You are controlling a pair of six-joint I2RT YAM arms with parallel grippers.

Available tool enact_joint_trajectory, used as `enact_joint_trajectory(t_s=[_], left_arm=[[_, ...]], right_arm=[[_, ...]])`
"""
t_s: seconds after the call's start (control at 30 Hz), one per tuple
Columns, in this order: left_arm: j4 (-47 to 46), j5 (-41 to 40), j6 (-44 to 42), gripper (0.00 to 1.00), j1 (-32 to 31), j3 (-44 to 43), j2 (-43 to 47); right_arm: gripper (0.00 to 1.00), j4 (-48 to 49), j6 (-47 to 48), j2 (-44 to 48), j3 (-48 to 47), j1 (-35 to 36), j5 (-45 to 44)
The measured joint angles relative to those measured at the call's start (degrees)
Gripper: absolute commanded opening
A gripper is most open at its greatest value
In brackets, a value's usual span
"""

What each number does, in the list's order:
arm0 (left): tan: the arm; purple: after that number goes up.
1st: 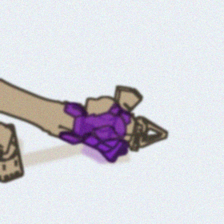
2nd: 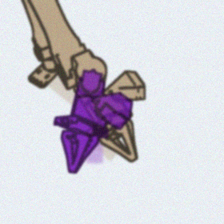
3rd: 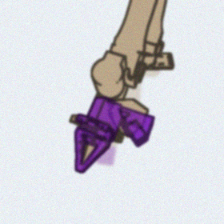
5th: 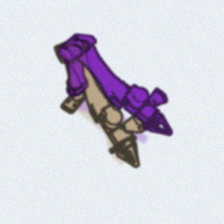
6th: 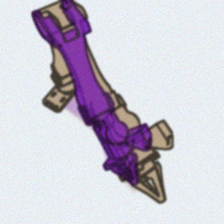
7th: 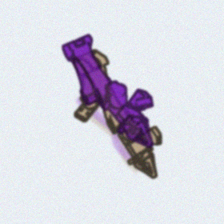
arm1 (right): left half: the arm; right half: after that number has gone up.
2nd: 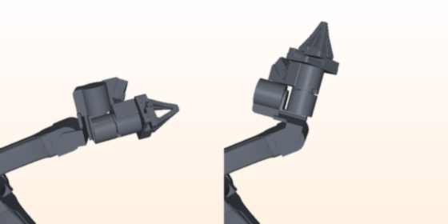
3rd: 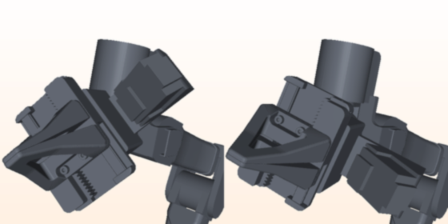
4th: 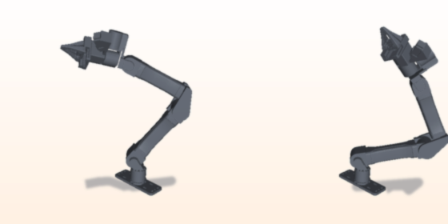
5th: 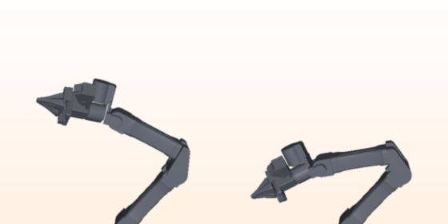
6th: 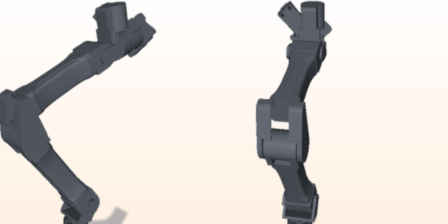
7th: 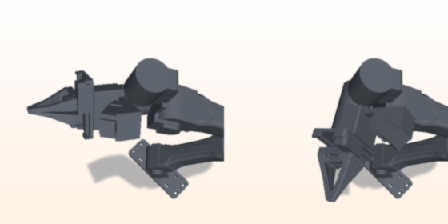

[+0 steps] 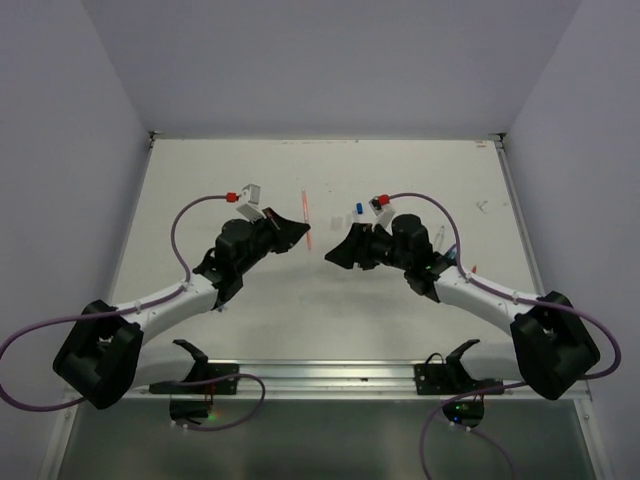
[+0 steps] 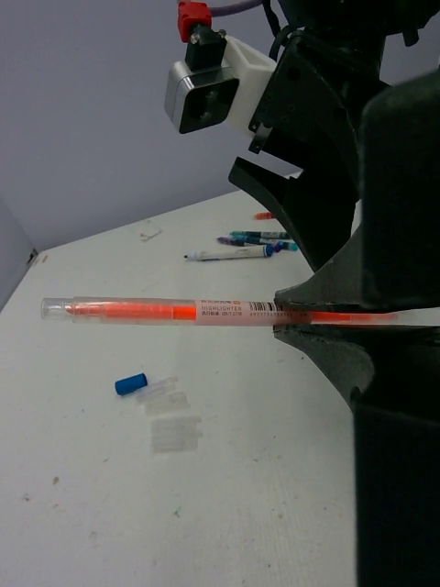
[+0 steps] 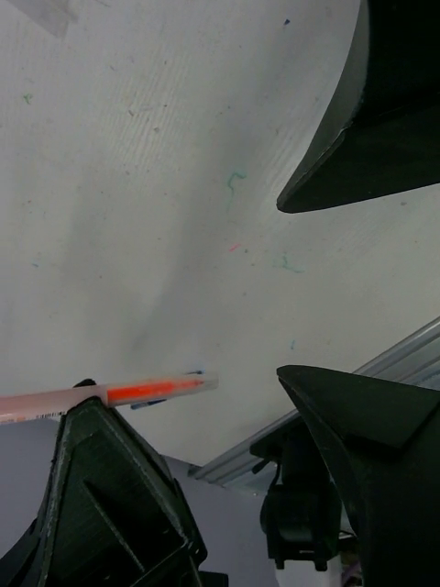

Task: Open the pen caps

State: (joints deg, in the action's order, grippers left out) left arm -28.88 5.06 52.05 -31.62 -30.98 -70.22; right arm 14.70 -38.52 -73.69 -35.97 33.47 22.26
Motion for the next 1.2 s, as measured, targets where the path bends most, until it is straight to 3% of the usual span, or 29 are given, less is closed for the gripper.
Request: enact_joint_trajectory(t_s=[0.33, 0.63, 0.93, 1.0, 1.2], left_arm=[[-1.44, -4.52, 4.44, 0.0, -4.59, -0.02, -0.39], [-1.9, -4.96, 6.16, 0.0, -4.92, -0.02, -0.96], [-3.34, -4.92, 7.23, 0.0, -5.35, 1.01, -1.05], [-3.41, -4.85, 7.28, 0.0, -5.53, 1.01, -1.05], [-4.31, -4.55, 7.37, 0.0, -5.7, 1.77, -1.18]], right_arm=[[0.59, 12.59, -4.72, -3.56, 0.94, 3.56, 0.9], [0.48, 14.36, -5.29, -7.45, 0.81, 5.68, 0.46], [0.44, 17.07, -5.86, -8.98, -0.09, 5.9, -0.28], [0.36, 17.33, -5.95, -9.57, -0.52, 5.97, -0.33], [0.27, 18.45, -6.6, -11.15, -1.42, 6.25, -0.35]])
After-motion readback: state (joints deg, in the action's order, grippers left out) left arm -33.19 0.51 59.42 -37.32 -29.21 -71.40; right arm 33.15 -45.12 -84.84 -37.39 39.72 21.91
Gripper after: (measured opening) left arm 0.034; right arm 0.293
